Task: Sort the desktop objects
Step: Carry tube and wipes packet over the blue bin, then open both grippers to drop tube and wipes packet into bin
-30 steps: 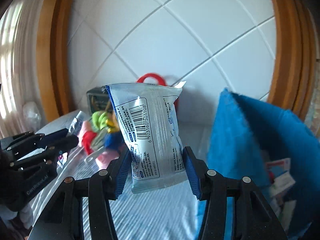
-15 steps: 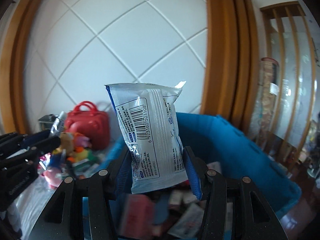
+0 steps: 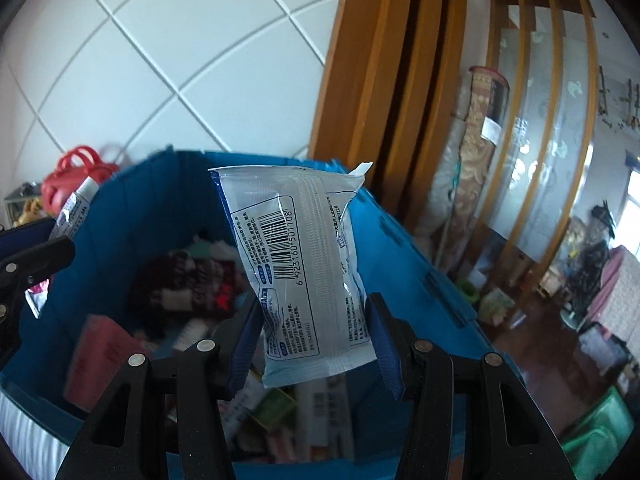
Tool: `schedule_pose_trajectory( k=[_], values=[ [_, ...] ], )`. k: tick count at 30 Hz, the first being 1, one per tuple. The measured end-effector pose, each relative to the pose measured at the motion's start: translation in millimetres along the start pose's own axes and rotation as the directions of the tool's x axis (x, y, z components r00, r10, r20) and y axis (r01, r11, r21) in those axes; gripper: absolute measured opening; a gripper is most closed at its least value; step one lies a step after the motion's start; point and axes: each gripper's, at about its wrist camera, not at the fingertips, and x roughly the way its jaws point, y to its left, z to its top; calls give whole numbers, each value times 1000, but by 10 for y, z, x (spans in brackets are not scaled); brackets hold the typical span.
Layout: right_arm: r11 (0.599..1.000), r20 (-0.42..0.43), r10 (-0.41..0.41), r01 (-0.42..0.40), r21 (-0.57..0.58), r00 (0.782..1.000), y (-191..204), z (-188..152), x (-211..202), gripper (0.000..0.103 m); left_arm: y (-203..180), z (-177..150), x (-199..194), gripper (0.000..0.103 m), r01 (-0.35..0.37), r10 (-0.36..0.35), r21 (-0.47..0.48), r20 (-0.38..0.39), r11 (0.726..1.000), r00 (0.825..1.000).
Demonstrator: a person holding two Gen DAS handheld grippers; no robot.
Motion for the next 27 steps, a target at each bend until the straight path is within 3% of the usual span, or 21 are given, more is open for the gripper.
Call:
schedule_pose_trajectory(
  k=[8,17,19,21,23,27],
  values=[
    [999,-79,7,-10,-33,997,-178,-96,193,52,-70,24,245,18,31,-33,-31,-84,999,996],
    [999,-90,11,-15,-36,996,-243,-72,248,52,-26,11,291,20,12,-16,-46,-95,999,995],
    [999,-86,18,-21,-29,996,-256,-69,249,55,-26,4,289,31,-1,-3,-44,-95,999,995],
    [1000,-78,13,-15,-27,997,-260,-52,236,59,-8,8,254,53,-2,-2,-53,-83,999,997],
    [1000,-67,12,-14,-24,998,-268,-40,215,75,-1,21,211,70,-7,4,-53,-62,999,998],
    [1000,-41,12,-13,-17,999,-279,-6,151,90,42,21,117,76,-23,22,-52,-31,998,999]
  ],
)
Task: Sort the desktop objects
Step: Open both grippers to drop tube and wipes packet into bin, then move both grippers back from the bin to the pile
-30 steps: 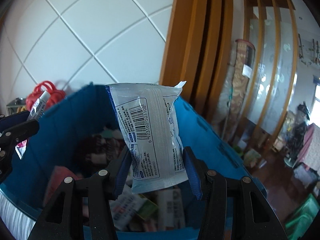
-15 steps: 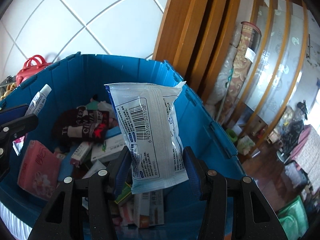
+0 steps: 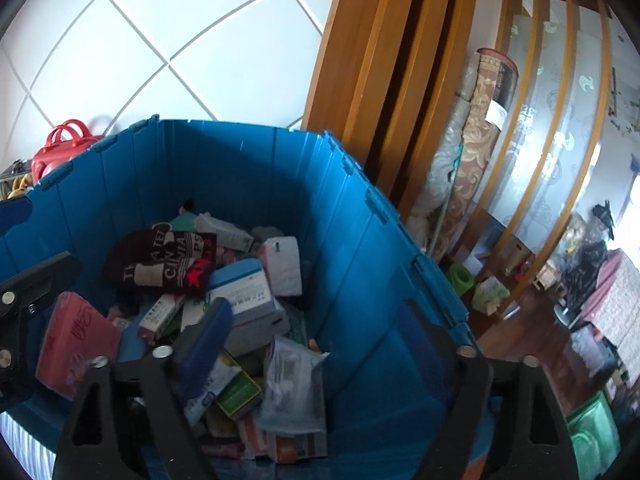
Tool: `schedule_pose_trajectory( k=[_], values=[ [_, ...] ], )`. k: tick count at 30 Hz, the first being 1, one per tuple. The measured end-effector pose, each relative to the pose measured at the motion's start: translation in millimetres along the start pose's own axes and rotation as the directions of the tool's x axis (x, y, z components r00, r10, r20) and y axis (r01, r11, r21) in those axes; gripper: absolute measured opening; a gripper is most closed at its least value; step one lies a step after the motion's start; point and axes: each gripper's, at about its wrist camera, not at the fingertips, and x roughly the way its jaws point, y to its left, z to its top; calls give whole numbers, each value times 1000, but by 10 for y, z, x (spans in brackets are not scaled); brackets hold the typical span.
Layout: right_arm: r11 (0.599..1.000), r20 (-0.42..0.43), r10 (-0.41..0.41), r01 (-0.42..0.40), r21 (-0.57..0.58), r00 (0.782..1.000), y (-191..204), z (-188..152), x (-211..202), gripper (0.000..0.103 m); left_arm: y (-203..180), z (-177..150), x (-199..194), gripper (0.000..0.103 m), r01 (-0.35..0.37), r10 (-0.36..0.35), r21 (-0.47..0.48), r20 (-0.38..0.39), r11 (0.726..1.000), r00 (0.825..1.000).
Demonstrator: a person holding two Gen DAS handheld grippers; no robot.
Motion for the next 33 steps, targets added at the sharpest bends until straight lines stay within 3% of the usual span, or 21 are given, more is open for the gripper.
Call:
schedule_pose_trajectory(
  k=[2,9,15,19,26,33],
  values=[
    [1000,12,5,-5,9,1000,1,11,-40,103,62,2,-40,77,-1,1,-16,9,1000,1000],
    [998,74,48,-50,30,996,142,117,-246,103,485,-79,-289,81,-65,68,-72,49,995,996],
    [988,175,151,-153,1,973,612,317,-607,103,1170,-264,-507,81,-146,156,-165,54,976,986],
    [975,240,224,-219,-46,945,1131,474,-898,103,1773,-498,-702,81,-203,220,-226,50,953,974],
    [942,260,335,-312,-126,906,2239,682,-1236,103,2924,-1015,-979,81,-304,317,-304,-9,903,949],
    [888,172,455,-430,-165,874,3506,885,-1152,103,4272,-1660,-1035,81,-413,390,-348,-139,841,910]
  ],
)
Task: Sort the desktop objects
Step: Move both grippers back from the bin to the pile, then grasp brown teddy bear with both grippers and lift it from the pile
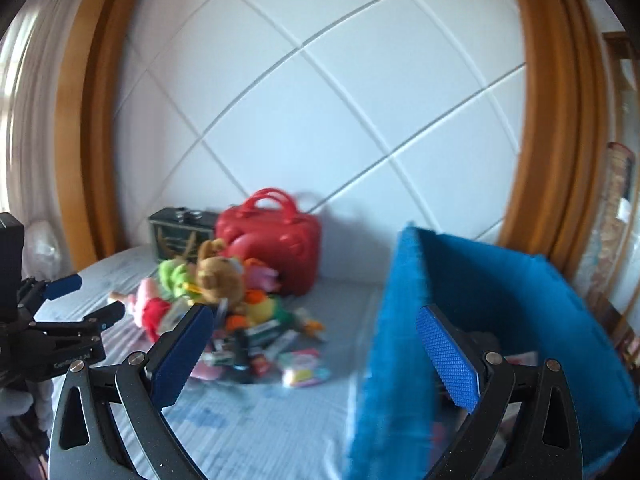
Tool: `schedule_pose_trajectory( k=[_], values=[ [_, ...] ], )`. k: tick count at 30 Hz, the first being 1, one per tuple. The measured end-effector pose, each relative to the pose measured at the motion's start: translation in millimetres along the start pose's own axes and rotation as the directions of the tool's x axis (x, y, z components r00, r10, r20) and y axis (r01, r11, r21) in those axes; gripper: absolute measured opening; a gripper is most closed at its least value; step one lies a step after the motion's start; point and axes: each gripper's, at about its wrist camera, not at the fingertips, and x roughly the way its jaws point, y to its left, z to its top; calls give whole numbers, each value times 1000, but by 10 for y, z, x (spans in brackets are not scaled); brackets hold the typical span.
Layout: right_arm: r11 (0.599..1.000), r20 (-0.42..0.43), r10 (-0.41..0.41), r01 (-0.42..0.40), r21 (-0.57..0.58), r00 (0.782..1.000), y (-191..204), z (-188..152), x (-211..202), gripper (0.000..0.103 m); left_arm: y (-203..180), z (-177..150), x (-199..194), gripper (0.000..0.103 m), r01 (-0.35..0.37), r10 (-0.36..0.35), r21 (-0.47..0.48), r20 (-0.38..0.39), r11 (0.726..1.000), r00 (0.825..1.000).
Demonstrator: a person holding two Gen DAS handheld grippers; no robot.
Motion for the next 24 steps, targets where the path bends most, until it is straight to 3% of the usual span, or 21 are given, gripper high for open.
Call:
schedule_pose_trajectory(
  k=[4,7,11,16,18,19,20,24],
  values=[
    [998,-82,49,-47,36,995,357,92,531,103,660,-3,414,81,-33,31,-38,-57,999,998],
    [998,-148,37,-30,51,988,577,113,950,103,1023,-10,742,81,-51,43,-65,-116,997,992],
    [996,-228,59,-43,74,972,779,143,1460,103,1258,99,1150,81,-36,23,-83,-149,996,989],
    [993,-291,73,-41,114,954,967,197,2131,102,1254,291,1612,81,-5,-1,-41,-162,999,987],
    [992,-316,89,-56,112,944,1065,191,2377,86,1224,323,1823,81,16,-23,-36,-180,999,983],
    [991,-335,101,-65,116,937,1115,180,2512,69,1205,325,1894,81,25,-30,-32,-188,999,982],
    [988,-358,122,-81,128,926,1171,156,2700,63,1185,318,1977,81,34,-38,-26,-196,999,980],
    [973,-385,195,-127,193,902,1270,56,3235,63,1093,276,2324,81,74,-78,-27,-235,997,969]
  ],
)
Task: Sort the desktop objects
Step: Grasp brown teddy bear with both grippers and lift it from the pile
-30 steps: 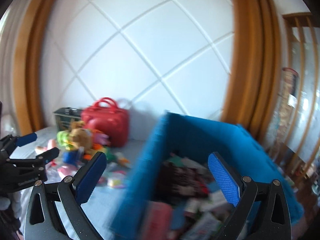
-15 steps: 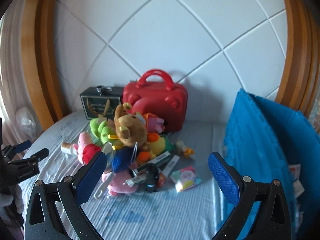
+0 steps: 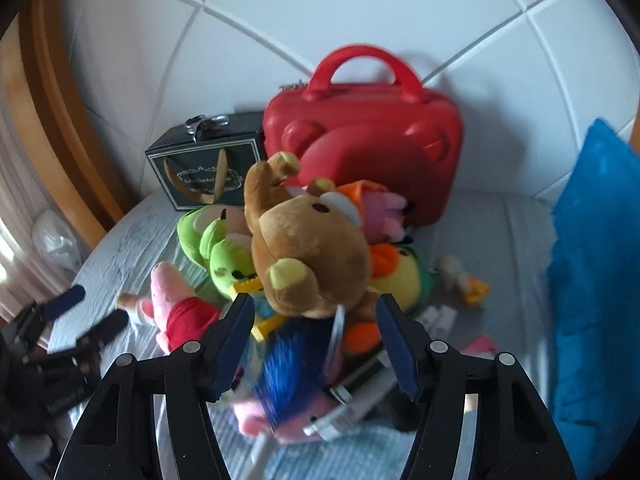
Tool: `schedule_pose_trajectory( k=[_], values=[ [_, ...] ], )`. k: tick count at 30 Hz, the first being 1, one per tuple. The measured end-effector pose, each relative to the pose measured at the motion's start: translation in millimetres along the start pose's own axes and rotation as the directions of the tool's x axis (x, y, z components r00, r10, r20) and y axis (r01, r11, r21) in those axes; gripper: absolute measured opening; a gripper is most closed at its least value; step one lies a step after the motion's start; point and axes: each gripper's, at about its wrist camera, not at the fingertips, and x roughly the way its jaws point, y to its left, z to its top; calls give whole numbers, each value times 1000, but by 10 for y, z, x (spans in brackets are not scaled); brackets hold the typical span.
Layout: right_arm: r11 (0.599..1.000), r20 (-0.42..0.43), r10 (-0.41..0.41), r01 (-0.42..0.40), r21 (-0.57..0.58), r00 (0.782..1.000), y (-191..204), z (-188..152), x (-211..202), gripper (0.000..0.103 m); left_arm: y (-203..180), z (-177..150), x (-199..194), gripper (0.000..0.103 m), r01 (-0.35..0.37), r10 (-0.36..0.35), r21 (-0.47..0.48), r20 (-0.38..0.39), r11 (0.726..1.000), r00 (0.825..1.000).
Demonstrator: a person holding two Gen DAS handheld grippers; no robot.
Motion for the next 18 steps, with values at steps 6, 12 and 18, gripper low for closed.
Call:
schedule_pose_trajectory(
  k=[6,12,18],
  values=[
    [999,-24,-5,4,-39,1000,-127,-96,383,29,-167,104,341,81,32,-32,11,-37,999,999],
    [982,-16,-59,55,-180,998,-229,-521,225,28,-460,363,204,81,121,-123,44,33,992,992],
    [984,-37,-32,25,-177,999,-303,-727,261,28,-994,882,339,81,194,-204,133,65,972,977]
  ],
)
